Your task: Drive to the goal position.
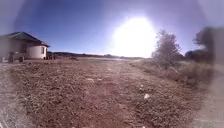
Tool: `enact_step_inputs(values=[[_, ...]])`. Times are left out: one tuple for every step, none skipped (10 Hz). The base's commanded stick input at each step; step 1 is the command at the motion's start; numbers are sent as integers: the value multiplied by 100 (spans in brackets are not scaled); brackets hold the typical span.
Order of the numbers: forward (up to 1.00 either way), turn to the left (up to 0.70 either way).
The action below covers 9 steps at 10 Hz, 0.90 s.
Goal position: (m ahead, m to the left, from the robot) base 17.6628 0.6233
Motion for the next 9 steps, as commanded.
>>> enact_step_inputs(values=[[50, 0], [50, 0], [50, 0], [50, 0], [50, 0], [50, 0], [50, 0], [50, 0], [50, 0]])
